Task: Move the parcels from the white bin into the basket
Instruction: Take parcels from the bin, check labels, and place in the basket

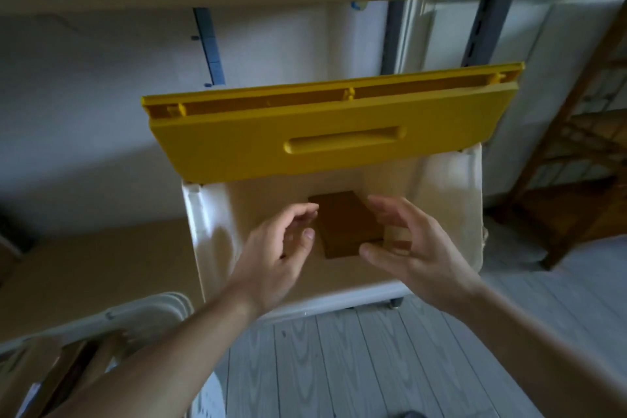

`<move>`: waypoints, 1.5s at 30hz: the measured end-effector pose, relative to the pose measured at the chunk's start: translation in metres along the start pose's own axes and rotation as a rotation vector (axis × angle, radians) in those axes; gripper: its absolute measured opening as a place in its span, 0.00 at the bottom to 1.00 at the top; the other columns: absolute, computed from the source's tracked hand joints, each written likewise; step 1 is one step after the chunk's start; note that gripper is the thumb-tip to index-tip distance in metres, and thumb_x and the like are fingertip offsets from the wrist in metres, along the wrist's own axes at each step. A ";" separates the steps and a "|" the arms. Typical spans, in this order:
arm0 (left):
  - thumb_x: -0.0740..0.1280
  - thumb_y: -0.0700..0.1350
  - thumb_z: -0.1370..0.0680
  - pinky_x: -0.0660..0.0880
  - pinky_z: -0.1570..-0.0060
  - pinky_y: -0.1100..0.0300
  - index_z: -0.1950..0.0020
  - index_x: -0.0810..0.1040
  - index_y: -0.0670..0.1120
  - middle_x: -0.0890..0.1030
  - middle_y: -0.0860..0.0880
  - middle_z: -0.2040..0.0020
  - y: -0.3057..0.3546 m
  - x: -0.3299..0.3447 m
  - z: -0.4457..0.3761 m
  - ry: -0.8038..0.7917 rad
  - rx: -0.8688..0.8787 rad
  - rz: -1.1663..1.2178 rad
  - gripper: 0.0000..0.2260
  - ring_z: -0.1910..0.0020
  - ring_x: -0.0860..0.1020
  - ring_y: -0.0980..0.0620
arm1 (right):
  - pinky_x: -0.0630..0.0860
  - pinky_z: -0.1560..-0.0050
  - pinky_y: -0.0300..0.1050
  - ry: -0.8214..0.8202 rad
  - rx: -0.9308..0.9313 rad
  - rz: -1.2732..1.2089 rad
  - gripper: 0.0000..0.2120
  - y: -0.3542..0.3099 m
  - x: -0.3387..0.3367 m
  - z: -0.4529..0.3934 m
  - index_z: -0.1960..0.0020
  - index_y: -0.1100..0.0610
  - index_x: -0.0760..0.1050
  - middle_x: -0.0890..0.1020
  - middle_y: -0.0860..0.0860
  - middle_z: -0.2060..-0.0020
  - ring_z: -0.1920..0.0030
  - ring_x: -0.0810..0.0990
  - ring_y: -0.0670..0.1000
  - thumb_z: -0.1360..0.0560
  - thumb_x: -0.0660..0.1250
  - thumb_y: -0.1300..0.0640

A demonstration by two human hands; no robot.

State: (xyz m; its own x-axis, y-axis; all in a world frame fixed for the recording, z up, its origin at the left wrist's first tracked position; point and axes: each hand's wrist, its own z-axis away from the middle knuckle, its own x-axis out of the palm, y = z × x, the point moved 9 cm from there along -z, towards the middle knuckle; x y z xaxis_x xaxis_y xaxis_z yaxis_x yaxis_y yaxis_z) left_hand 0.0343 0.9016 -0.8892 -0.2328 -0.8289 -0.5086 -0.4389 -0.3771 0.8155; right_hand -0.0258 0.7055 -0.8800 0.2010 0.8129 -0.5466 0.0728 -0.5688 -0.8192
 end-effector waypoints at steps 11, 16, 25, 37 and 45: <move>0.64 0.43 0.17 0.75 0.38 0.56 0.27 0.73 0.47 0.78 0.48 0.32 -0.079 0.073 -0.082 -0.102 -0.281 -0.172 0.17 0.33 0.77 0.47 | 0.68 0.42 0.40 -0.170 0.227 0.240 0.34 0.096 0.025 -0.083 0.22 0.54 0.65 0.72 0.53 0.27 0.29 0.72 0.54 0.23 0.74 0.54; 0.65 0.46 0.17 0.72 0.33 0.50 0.25 0.70 0.45 0.74 0.42 0.28 -0.121 0.106 -0.102 -0.093 -0.517 -0.111 0.20 0.30 0.74 0.41 | 0.70 0.39 0.45 -0.255 0.358 0.368 0.32 0.131 0.046 -0.121 0.20 0.53 0.62 0.72 0.54 0.26 0.27 0.71 0.59 0.21 0.69 0.51; 0.66 0.48 0.18 0.79 0.47 0.47 0.36 0.78 0.47 0.81 0.44 0.41 -0.160 0.120 -0.112 0.022 -0.671 0.059 0.12 0.43 0.80 0.40 | 0.78 0.47 0.46 -0.321 0.444 0.318 0.23 0.158 0.084 -0.142 0.30 0.57 0.75 0.80 0.55 0.36 0.38 0.81 0.57 0.23 0.69 0.51; 0.77 0.37 0.26 0.76 0.73 0.58 0.30 0.65 0.57 0.80 0.41 0.46 -0.093 0.049 -0.042 0.067 -0.674 0.426 0.33 0.60 0.81 0.45 | 0.80 0.58 0.49 -0.094 0.424 0.140 0.24 0.063 0.031 -0.069 0.28 0.55 0.64 0.81 0.58 0.45 0.50 0.82 0.56 0.21 0.67 0.50; 0.79 0.36 0.30 0.80 0.52 0.57 0.25 0.60 0.57 0.81 0.49 0.36 -0.001 0.016 0.061 -0.219 -0.625 0.523 0.42 0.40 0.80 0.50 | 0.81 0.62 0.42 -0.143 0.588 -0.421 0.05 0.022 0.032 0.015 0.48 0.52 0.79 0.85 0.52 0.58 0.59 0.85 0.51 0.19 0.69 0.51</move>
State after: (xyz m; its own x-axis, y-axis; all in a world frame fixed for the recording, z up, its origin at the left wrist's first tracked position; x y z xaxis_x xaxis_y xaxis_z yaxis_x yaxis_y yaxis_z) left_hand -0.0220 0.9137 -0.9155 -0.4640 -0.8858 -0.0122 0.3180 -0.1793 0.9310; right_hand -0.0323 0.7212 -0.9184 0.1394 0.9788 -0.1499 -0.4279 -0.0770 -0.9005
